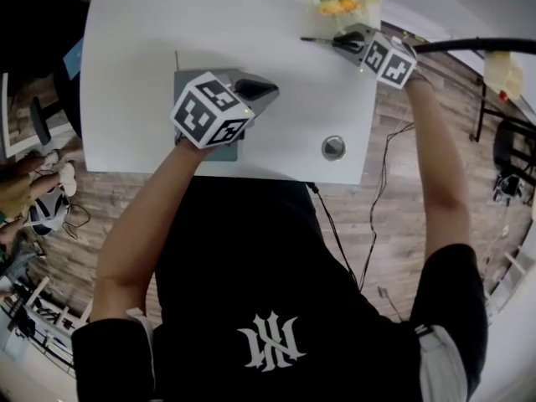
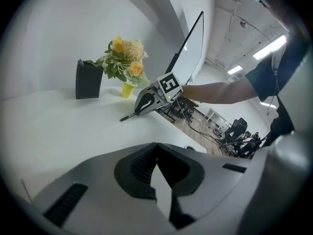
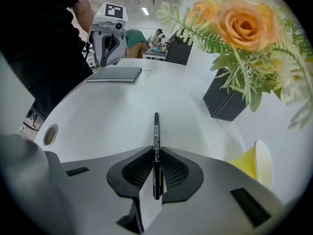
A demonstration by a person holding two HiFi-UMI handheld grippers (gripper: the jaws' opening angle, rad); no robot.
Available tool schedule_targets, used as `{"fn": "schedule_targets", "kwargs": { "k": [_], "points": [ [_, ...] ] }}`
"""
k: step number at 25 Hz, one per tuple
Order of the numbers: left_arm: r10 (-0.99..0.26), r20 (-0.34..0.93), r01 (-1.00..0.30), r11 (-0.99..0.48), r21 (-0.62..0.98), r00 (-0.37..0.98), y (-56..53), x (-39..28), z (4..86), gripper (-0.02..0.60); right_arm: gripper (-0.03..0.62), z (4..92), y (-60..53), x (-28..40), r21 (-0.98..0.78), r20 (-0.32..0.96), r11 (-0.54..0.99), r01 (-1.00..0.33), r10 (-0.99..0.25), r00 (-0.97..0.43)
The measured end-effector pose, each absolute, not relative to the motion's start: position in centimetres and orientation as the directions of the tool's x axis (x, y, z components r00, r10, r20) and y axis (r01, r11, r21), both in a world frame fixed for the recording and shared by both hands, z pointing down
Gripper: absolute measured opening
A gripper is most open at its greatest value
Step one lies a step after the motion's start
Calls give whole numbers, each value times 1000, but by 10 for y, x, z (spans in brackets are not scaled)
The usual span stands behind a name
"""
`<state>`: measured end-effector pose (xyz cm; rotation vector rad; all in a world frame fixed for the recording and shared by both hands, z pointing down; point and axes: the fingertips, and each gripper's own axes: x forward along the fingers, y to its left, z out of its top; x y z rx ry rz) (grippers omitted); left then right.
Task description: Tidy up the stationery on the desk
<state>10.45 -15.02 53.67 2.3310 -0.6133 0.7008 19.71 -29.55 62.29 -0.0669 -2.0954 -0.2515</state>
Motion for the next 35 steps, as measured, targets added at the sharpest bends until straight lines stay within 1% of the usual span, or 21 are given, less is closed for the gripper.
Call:
{"fn": "schedule_targets", "kwargs": {
  "k": [6, 14, 17, 21, 25, 28, 32, 35],
  "points": [
    [-266, 623, -598, -687, 412, 735, -138, 88, 535, 3, 67, 611, -284, 194, 160, 845, 977, 144, -60, -532],
    [-329, 628, -641, -676, 365, 705, -123, 39, 520, 3, 66, 551, -229, 162, 133, 729, 991, -3, -100, -677],
    [-359, 619, -655, -669, 352, 699, -114, 9, 510, 3, 66, 531, -204, 146, 115, 695, 988, -99, -151, -702],
    [-389, 599, -661, -670, 338, 700, -103, -30, 505, 3, 66, 514, -172, 124, 18, 633, 957, -289, -235, -738],
    [-390, 586, -660, -659, 361, 710, -85, -61, 509, 3, 66, 510, -146, 105, -105, 598, 888, -449, -304, -741],
    [-384, 581, -654, -659, 372, 718, -75, -84, 510, 3, 66, 513, -135, 93, -192, 582, 800, -568, -373, -722],
    [-382, 572, -648, -659, 382, 726, -67, -113, 513, 3, 66, 529, -121, 79, -296, 584, 676, -675, -431, -688],
    [-373, 554, -630, -668, 396, 744, -62, -129, 519, 3, 66, 542, -113, 73, -381, 584, 555, -739, -475, -658]
  ]
}}
